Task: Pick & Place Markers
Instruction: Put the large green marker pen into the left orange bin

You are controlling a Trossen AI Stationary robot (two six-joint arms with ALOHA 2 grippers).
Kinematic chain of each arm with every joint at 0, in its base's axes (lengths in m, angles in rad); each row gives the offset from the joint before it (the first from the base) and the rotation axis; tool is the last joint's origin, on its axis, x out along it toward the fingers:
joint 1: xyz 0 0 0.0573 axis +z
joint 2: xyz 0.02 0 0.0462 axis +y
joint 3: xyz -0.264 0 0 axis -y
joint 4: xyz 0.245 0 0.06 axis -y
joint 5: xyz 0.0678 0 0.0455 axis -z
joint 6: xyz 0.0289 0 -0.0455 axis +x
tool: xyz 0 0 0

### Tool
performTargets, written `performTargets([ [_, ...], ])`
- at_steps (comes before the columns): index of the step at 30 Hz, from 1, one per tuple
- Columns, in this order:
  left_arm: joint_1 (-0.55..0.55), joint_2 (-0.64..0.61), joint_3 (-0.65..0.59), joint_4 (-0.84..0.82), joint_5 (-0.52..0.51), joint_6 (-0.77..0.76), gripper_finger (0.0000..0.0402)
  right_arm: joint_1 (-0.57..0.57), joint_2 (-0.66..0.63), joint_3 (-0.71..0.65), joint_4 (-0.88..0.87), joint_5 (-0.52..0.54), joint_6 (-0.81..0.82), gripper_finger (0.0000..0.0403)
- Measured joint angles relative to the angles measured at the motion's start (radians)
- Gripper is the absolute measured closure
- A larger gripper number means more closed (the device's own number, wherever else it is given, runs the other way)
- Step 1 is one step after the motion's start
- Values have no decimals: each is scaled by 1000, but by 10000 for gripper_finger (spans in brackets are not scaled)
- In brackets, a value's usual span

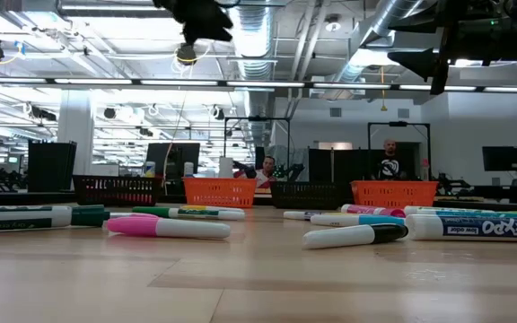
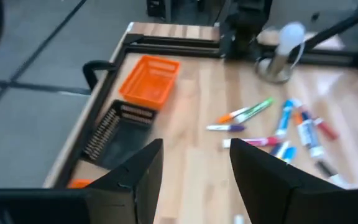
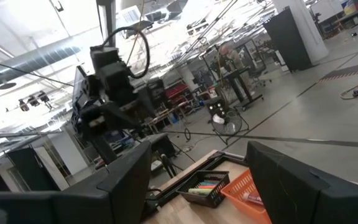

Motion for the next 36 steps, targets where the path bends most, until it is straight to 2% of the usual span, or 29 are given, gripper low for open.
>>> performTargets([
  [3,-23,-28,0,-62,-2,-132,219,0,0,0,0,0,0,148],
  [7,-66,-52,0,-223,-2,-262,224,0,0,0,0,0,0,148],
  [12,-161,-55,0,-331,-3,-433,230,0,0,0,0,0,0,148],
  [17,-277,-47,-3,-344,-2,-539,235,0,0,0,0,0,0,148],
  [22,-380,-46,-58,-346,-3,-684,238,0,0,0,-1,-1,0,148],
  [32,-582,-46,-255,-331,-14,-1056,223,0,0,0,-2,-1,-1,148],
  [36,-656,-46,-328,-280,-60,-1221,214,-1,0,0,-2,0,-1,148],
])
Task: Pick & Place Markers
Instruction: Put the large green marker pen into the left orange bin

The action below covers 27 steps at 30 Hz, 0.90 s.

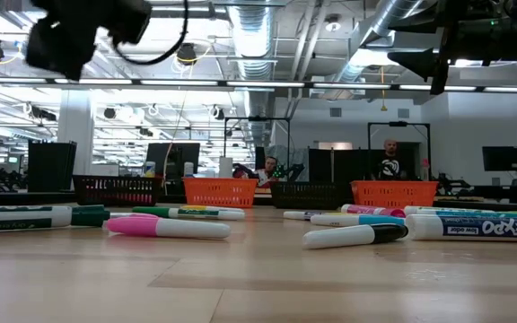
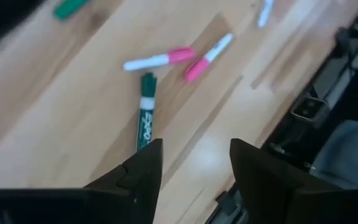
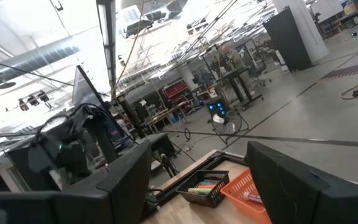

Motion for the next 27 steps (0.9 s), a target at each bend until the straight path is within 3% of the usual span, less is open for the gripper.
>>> performTargets([
  [8,-81,4,-104,164,-67,-266,202,0,0,0,-4,0,-1,148],
  [27,-130,241,-116,224,-79,-276,206,0,0,0,-8,0,-2,148],
])
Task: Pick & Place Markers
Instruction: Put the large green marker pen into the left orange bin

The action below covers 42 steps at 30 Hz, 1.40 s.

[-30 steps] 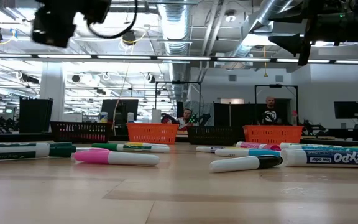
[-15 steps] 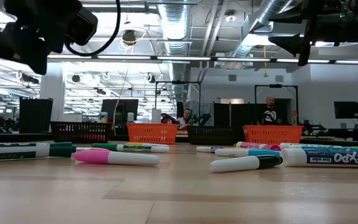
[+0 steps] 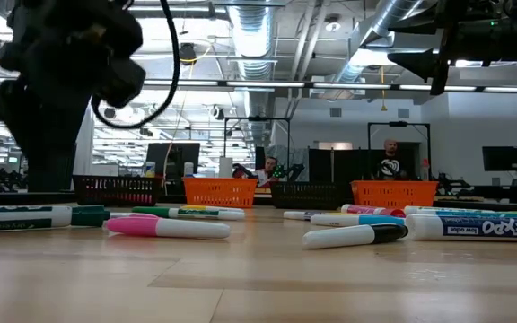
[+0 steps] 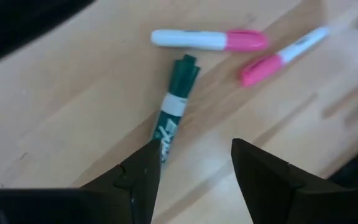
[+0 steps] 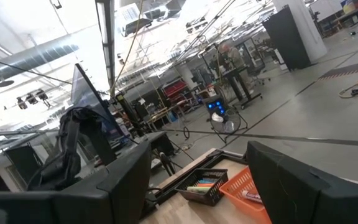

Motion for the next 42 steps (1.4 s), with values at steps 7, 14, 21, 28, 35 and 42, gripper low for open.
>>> performTargets([
  [7,-30,89,0,3,28,1,206,0,0,0,0,0,0,148],
  [14,-60,154,0,29,28,1,207,0,0,0,-2,0,0,148],
  [21,-80,235,10,16,15,1,207,0,0,0,-7,0,0,148],
  [28,-84,253,12,-15,-20,-2,243,0,0,0,-28,0,0,148],
  [35,-96,246,9,-42,-44,1,339,0,0,0,-27,1,0,148],
  [42,-99,242,9,-45,-15,1,341,0,0,0,-27,1,0,148],
])
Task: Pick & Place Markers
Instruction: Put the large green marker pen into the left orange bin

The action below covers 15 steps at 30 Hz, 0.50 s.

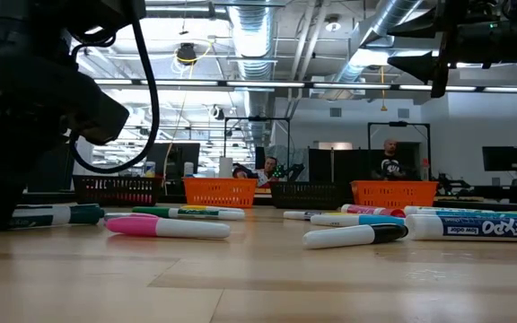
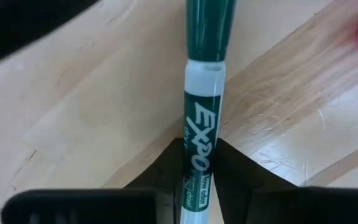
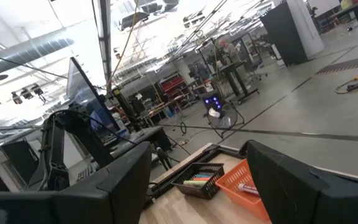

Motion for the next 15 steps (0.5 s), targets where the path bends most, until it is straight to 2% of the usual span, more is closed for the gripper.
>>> performTargets([
  [6,-12,-74,-14,-33,22,0,341,0,0,0,0,0,0,148],
  [12,-15,-232,-13,-157,73,-39,341,0,0,0,-4,0,0,148],
  [15,-20,-312,-14,-141,73,-45,341,-1,0,0,-8,0,0,148],
])
